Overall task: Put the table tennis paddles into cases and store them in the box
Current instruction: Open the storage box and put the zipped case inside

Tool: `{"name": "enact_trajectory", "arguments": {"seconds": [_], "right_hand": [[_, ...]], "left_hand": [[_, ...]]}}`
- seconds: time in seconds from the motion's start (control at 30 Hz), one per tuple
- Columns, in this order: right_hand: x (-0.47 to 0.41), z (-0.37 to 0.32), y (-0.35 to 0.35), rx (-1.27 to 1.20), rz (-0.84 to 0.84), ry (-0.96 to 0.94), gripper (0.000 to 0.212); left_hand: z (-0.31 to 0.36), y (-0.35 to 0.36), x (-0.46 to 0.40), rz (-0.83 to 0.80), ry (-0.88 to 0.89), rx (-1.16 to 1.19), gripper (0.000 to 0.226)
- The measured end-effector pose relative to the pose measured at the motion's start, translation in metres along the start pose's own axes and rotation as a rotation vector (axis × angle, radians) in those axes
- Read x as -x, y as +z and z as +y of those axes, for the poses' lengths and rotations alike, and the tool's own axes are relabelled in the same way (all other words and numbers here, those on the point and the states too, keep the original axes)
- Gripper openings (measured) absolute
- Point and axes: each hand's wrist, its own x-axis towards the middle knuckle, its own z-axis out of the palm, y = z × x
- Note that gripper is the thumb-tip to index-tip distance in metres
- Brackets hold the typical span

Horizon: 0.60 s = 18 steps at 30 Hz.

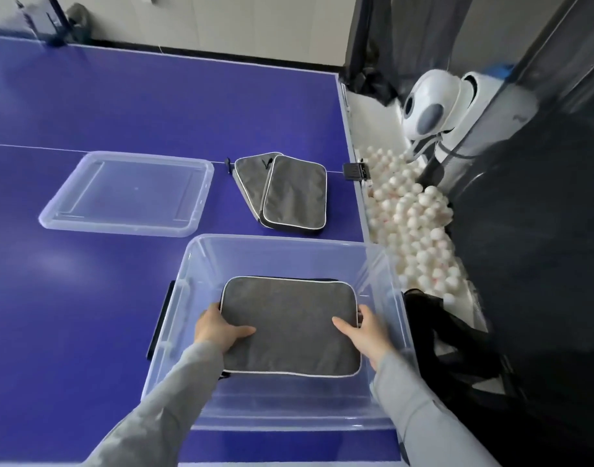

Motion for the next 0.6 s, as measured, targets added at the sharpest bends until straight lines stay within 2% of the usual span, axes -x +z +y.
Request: {"name": "enact_trajectory", "arguments": {"seconds": [0.27,0.6], "right_hand": [[-0.008,0.007,0.007,0.108,-0.026,0.016,0.037],[-0.007,0.012,0.008,0.269,-0.045,0.081,0.047]], "left_hand": [[-0.009,0.014,-0.011,-0.013,-0.066,-0.107,0.076],[-0.012,0.018,-0.011,-0.061,-0.085,-0.182,0.073]]}}
